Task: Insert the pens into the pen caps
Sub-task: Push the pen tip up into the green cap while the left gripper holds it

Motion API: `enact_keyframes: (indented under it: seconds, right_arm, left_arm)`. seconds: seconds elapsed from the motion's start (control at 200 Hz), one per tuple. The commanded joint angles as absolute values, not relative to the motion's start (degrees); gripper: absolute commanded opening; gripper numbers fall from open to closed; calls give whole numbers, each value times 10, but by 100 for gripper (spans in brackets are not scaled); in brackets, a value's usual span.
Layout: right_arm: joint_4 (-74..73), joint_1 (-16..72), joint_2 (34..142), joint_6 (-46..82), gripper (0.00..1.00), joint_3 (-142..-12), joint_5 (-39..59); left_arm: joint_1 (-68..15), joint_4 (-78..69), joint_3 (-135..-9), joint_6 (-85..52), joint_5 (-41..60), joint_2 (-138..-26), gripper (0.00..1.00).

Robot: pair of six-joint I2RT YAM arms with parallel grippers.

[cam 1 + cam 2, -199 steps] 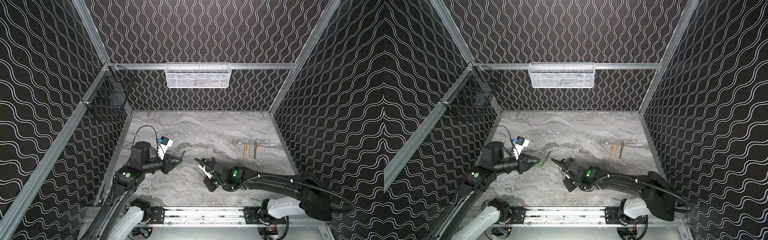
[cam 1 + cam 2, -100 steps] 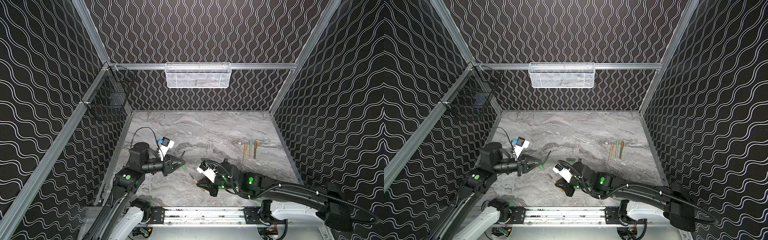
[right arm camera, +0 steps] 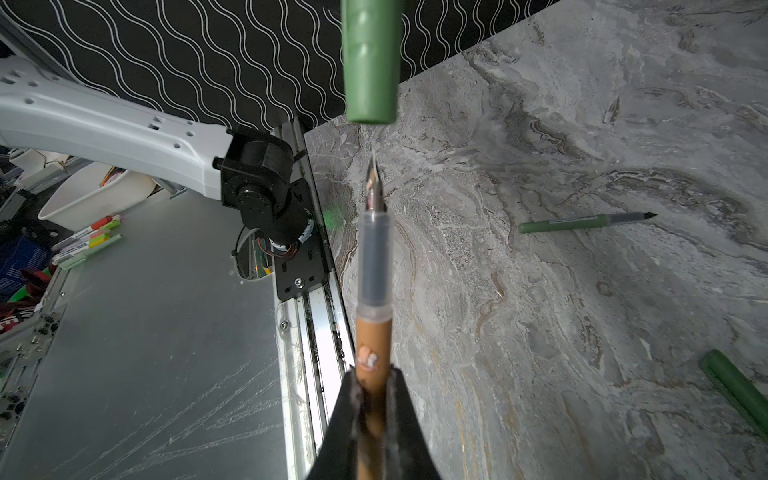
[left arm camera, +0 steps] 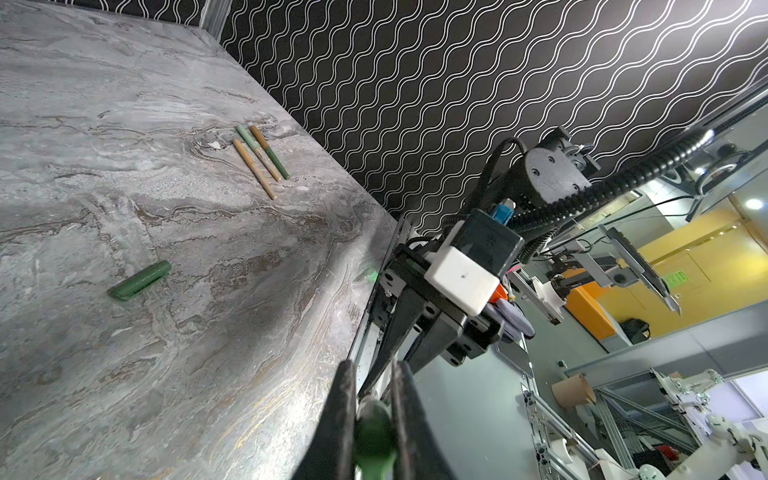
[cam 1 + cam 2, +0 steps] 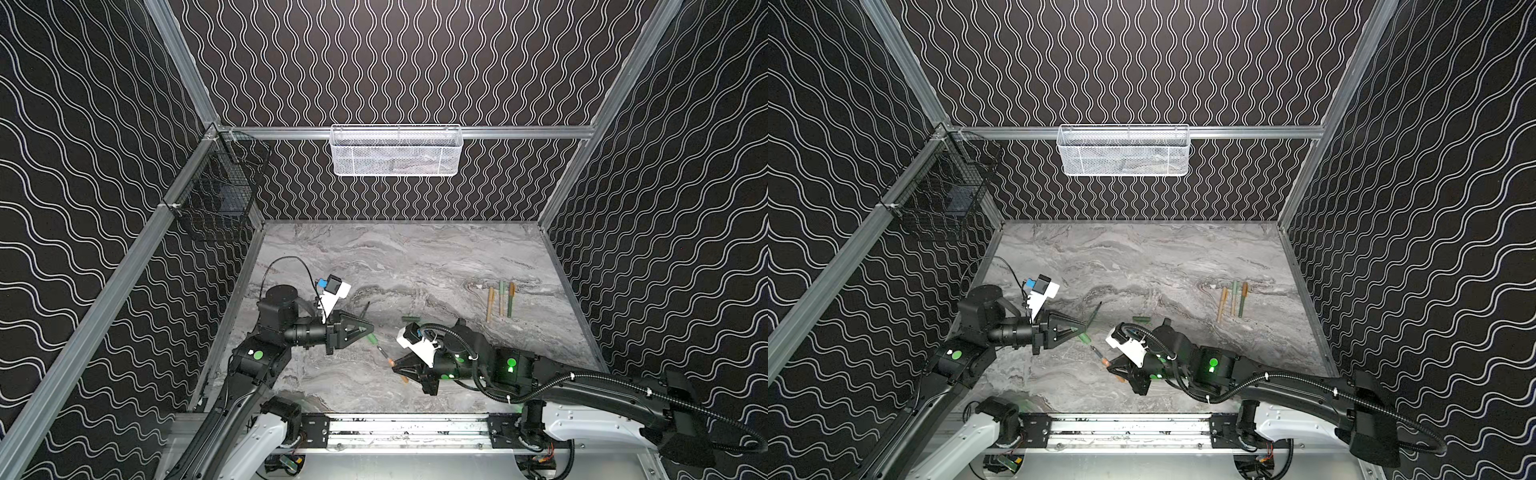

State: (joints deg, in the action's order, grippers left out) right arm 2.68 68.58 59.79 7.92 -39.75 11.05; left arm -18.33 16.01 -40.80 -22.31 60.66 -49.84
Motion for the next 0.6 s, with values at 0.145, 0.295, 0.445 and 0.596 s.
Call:
enact_keyframes:
  seconds: [0.145,0.295,0.445,0.596]
  right_arm:
    - [7,687,593,64,0,-402,110]
    - [0,689,591,61,0,-404,110]
    - [7,688,586,58,0,-409,106]
    - [9,689,579,57,0,-411,105]
  left_arm:
    - [-189,127,-404,-235,625,-504,0]
    - [-195,132,-405,-232,624,-508,0]
    - [-198,145,-409,-224,615,-508,0]
    - [-198,141,-408,-226,618,-509,0]
